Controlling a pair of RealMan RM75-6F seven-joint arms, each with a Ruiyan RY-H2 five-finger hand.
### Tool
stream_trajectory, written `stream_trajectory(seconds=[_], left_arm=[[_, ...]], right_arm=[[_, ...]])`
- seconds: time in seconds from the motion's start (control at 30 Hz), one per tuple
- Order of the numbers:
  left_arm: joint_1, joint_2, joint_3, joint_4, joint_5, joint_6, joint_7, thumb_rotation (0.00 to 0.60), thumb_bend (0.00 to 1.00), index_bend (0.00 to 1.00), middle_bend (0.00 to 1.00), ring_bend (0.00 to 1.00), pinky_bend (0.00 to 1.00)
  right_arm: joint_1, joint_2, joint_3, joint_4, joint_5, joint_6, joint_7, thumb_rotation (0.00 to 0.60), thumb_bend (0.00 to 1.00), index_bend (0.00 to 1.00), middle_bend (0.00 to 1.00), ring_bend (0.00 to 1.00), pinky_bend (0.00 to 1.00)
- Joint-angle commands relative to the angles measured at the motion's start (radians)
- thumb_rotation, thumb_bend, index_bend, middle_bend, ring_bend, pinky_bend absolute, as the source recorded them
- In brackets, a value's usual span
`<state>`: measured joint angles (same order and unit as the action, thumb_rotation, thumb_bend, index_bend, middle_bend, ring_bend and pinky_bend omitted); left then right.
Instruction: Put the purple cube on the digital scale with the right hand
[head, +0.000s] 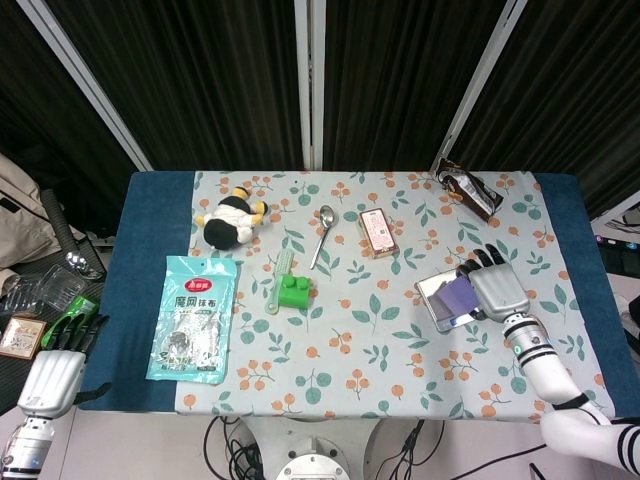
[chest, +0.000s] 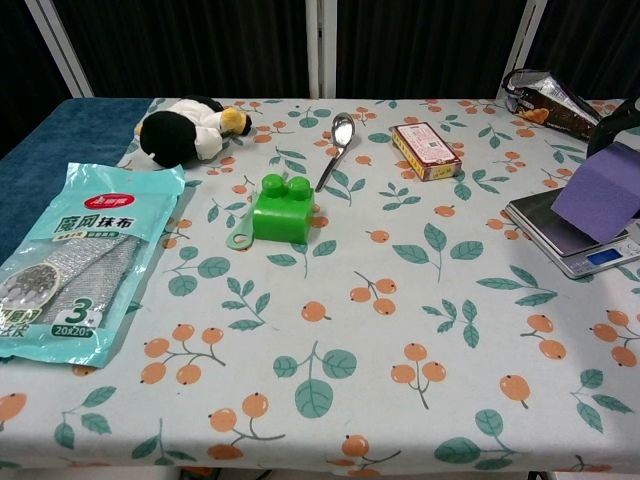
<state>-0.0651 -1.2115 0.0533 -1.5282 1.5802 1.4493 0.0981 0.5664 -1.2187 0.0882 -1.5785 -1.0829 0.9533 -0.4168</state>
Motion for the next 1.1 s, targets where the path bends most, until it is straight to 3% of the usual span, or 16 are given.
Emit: stream_trajectory(seconds=[0.03,0.33,0.5,0.73,0.9,1.1], left_arm=[[-0.001,-0.001,0.0,0.005,-0.002,-0.003,-0.005,0.6,0.11,0.06,0.06,0.0,0.01],[-0.001,-0.003,0.001,0.015,-0.004,-0.004,-0.02,0.6,0.11,0.06,0.06,0.0,0.01],[0.001,-0.003,0.001,0.018,-0.003,0.0,-0.025,0.6,0.11,0.06,0.06,0.0,0.01],[0.003,-0.003,0.003,0.02,-0.003,0.0,-0.029,0.6,0.11,0.06,0.06,0.0,0.01],[0.0,-0.002,0.004,0.02,-0.003,-0.004,-0.03,0.6,0.11,0.06,0.06,0.0,0.01],[0.0,0.001,0.003,0.012,0.001,0.0,-0.023,0.6,0.11,0.06,0.06,0.0,0.01]], right_arm=[[0.001,-0.007,0.004,0.001,0.0,0.007,0.006,0.6,0.13,0.54,0.5,0.1,0.0],[0.018,-0.004,0.006,-0.012,0.028,-0.013,-0.009,0.6,0.1,0.44,0.47,0.1,0.0],[0.027,-0.003,0.004,-0.021,0.052,-0.025,-0.023,0.6,0.09,0.33,0.37,0.09,0.0],[0.033,0.004,-0.001,-0.032,0.074,-0.033,-0.025,0.6,0.07,0.11,0.17,0.0,0.0],[0.026,0.01,-0.001,-0.036,0.058,-0.015,-0.006,0.6,0.07,0.04,0.08,0.0,0.0],[0.007,0.032,-0.003,-0.057,0.023,0.018,0.026,0.6,0.07,0.01,0.05,0.0,0.0]])
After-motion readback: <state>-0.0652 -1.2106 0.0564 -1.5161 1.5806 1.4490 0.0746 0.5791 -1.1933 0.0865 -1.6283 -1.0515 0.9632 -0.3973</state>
